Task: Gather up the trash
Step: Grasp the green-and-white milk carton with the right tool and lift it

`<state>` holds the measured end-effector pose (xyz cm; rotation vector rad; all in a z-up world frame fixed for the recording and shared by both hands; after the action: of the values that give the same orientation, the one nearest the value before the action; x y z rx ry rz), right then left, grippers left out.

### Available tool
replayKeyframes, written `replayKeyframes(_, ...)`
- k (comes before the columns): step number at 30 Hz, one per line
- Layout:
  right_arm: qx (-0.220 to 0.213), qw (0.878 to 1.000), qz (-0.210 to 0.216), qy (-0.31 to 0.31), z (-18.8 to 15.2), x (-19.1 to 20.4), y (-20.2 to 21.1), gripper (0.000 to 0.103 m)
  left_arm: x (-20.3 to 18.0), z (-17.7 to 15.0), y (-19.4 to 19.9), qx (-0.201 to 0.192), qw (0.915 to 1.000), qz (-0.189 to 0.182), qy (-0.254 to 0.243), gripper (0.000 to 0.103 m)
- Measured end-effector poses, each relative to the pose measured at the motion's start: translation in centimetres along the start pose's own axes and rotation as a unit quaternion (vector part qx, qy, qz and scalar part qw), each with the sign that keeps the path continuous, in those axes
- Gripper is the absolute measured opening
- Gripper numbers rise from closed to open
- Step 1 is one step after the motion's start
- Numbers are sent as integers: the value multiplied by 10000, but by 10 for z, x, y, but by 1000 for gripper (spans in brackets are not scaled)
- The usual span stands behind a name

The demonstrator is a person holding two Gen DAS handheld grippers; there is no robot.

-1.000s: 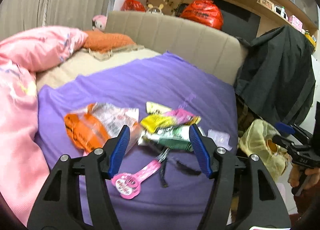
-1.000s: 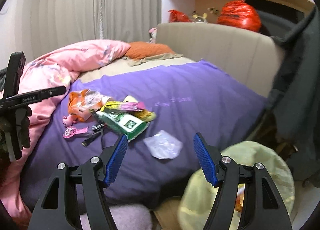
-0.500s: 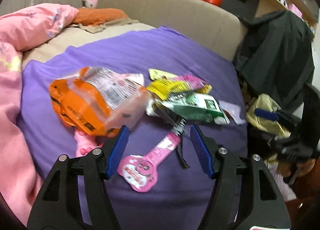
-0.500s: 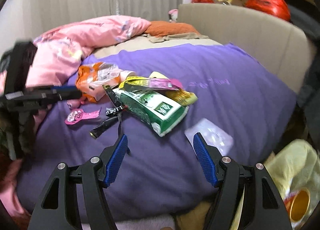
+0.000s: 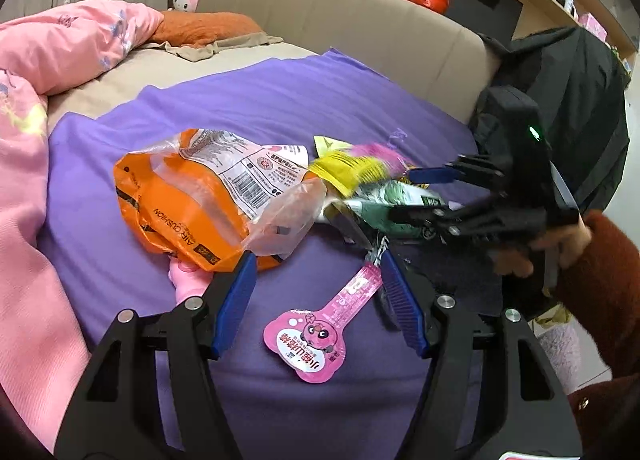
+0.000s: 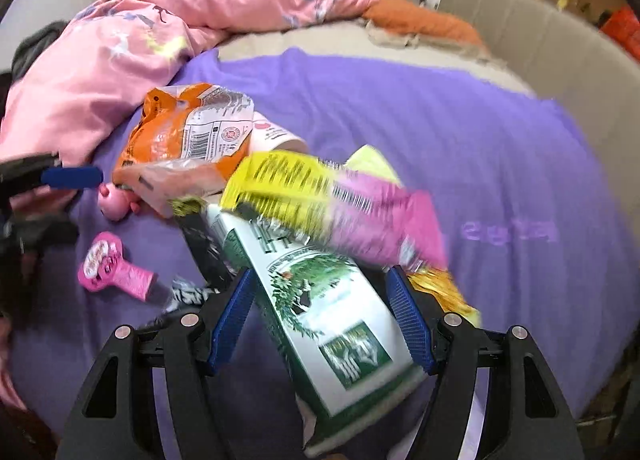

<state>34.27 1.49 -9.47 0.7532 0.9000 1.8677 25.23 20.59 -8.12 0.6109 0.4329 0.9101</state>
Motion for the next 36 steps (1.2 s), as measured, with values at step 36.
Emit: replayKeyframes(36,-376,9984,-407,-139,13,42,48,50,38,-3,7,-7,9965,112,826,61)
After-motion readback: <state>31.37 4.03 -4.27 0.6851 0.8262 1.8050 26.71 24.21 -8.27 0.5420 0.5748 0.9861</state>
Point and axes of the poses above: each gripper's, at about its wrist camera, not at the fingertips, and y roughly against the way its jaws point, x to its left, z to its top, the point moved 1 cm from there along -y, roughly the way its jaws point, and after that the axes turned 13 degrees about -y, right-handed, at the moved point
